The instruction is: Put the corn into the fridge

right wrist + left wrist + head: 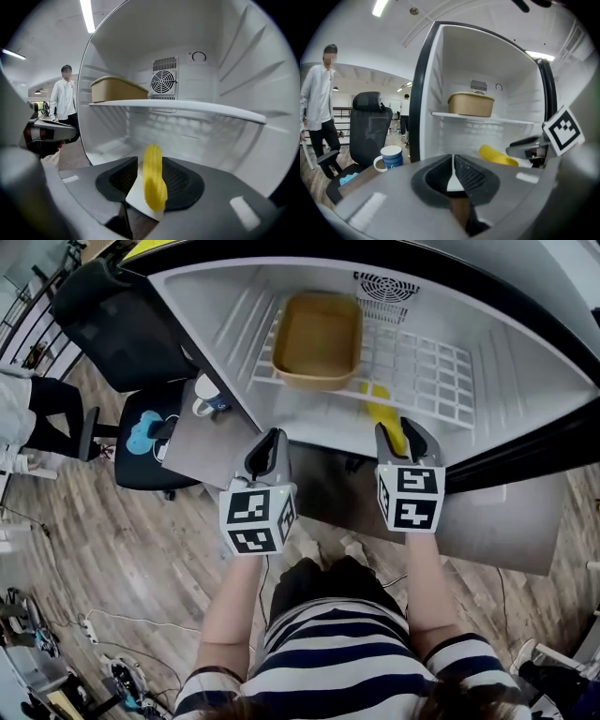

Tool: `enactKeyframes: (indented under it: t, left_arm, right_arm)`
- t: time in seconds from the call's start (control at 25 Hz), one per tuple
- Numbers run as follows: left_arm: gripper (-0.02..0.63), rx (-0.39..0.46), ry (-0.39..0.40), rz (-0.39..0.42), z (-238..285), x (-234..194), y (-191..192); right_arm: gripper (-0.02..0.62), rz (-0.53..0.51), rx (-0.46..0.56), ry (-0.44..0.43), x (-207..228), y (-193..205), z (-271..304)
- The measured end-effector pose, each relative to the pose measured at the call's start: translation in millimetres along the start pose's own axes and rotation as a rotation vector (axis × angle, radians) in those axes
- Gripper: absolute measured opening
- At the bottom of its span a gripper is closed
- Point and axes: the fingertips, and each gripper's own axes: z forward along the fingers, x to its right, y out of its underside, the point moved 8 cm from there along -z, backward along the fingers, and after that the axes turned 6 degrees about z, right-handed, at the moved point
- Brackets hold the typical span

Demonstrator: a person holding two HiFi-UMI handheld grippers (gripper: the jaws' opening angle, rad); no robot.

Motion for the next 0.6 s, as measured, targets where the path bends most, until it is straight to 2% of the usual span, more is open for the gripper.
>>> enactKeyframes:
  t: [0.36,0.56,0.6]
  left_arm:
    - [0.000,0.032,0.015,0.023,-9.6,-0.9,-13.6]
    - [0.000,0.035,0.024,0.027,-16.0,-0.9,-12.4]
    - [0.000,0.033,0.026,0.028,-17.3,-0.6,-11.9]
  right_arm:
    - [0.078,-0.012,0.044,0.023,-4.5,-2.4,-22.0]
    - [-0.005,0.002,0.069,0.039,-7.1,-2.1,-36.5]
    - [-0.005,0.007,0.076,0.033,-7.6,-1.6,-38.9]
